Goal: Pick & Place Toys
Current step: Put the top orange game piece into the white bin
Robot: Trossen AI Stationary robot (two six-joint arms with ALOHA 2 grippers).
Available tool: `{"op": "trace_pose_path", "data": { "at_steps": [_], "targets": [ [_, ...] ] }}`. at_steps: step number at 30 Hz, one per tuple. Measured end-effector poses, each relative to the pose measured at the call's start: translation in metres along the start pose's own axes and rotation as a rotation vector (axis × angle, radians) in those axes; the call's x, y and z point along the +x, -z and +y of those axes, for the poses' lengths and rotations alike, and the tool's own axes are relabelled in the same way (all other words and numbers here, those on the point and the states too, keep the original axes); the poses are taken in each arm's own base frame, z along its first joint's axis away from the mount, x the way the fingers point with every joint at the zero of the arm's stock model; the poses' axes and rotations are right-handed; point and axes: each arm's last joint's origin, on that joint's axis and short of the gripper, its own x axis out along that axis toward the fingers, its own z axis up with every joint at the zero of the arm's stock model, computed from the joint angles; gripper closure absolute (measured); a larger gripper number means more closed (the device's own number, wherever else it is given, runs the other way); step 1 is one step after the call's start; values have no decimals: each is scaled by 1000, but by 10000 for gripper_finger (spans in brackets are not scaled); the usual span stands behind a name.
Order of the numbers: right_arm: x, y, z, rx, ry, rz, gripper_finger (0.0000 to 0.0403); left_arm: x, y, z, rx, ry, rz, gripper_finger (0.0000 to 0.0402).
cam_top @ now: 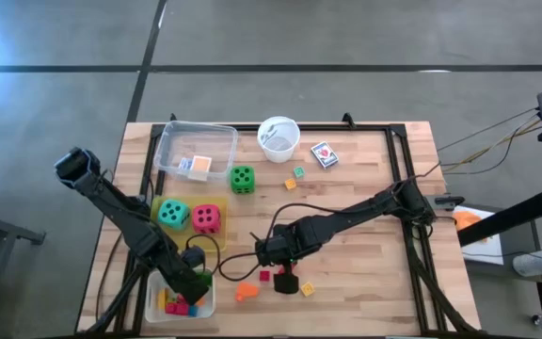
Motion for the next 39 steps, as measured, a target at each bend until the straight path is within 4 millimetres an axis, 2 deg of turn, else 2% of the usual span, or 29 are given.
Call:
{"op": "trace_pose_path", "data": {
  "at_steps": [4,14,22,35,39],
  "targets": [
    [0,0,0,-2,0,0,33,3,-1,-1,-4,4,-1,278],
    [0,0,0,-3,0,-1,33,27,-7,-7,-14,-24,-9,278],
    [0,0,0,-2,0,-2,33,31,-9,-6,-6,-36,-13,278],
    [0,0,0,1,0,-2,33,31,-9,-6,36,-36,-13,229],
    [0,0,0,1,0,-2,33,31,-9,-6,33,-36,-13,201]
  ]
}}
